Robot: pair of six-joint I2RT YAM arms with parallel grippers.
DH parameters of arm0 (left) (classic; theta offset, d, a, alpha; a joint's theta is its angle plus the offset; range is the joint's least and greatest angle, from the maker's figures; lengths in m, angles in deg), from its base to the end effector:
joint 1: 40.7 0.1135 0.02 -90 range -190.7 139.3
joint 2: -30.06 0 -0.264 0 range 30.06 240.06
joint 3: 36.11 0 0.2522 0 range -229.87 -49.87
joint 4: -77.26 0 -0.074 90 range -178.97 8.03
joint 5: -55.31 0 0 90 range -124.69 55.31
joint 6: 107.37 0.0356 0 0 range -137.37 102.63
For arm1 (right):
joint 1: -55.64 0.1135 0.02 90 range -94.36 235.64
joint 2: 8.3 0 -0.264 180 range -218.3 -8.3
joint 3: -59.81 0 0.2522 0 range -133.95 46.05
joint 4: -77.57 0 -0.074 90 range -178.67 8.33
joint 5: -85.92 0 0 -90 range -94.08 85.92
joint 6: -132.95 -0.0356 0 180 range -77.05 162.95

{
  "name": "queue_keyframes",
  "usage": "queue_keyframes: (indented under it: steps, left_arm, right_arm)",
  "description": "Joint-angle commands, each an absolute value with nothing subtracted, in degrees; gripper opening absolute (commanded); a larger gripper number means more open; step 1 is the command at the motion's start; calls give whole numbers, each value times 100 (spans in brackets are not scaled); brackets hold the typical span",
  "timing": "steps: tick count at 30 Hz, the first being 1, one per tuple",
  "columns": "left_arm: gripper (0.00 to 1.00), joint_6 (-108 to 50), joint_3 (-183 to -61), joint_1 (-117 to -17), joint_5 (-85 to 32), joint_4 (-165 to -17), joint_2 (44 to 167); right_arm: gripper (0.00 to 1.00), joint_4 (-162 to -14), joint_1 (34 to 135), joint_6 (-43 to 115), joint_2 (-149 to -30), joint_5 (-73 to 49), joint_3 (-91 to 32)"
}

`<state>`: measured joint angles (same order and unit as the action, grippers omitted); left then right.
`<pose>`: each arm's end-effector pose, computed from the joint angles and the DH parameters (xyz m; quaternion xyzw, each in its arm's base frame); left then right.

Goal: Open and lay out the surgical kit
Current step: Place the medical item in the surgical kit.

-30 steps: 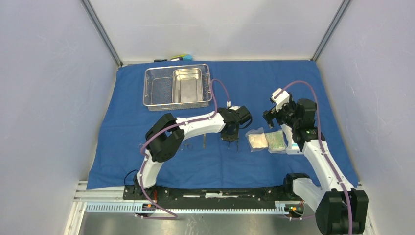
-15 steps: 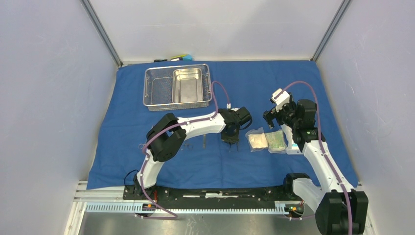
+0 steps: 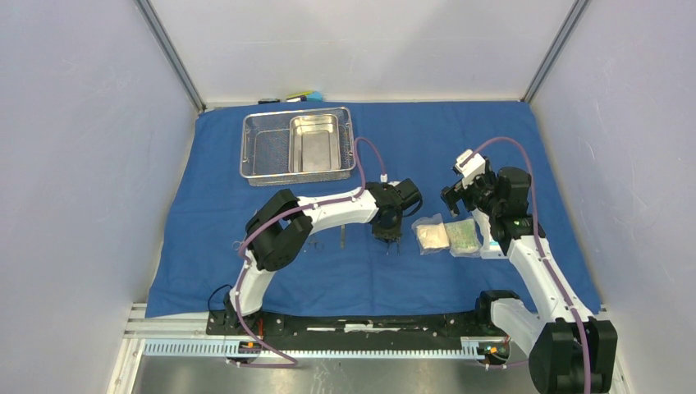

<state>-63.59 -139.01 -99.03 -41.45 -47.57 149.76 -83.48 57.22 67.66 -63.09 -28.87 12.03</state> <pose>0.2273 -0.3604 0.1659 0.0948 0.9814 -0.0881 0.1418 0.2132 0.0208 0.2519 -0.2992 0.7805 0.0745 0.5438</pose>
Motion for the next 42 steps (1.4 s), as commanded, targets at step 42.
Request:
queue_keyframes:
  steps: [42]
  left_arm:
    - [29, -6378, -14445, -9817, -4779, -4509, 15236]
  right_arm:
    - [97, -8514, 5701, 6782, -6117, -3145, 1315]
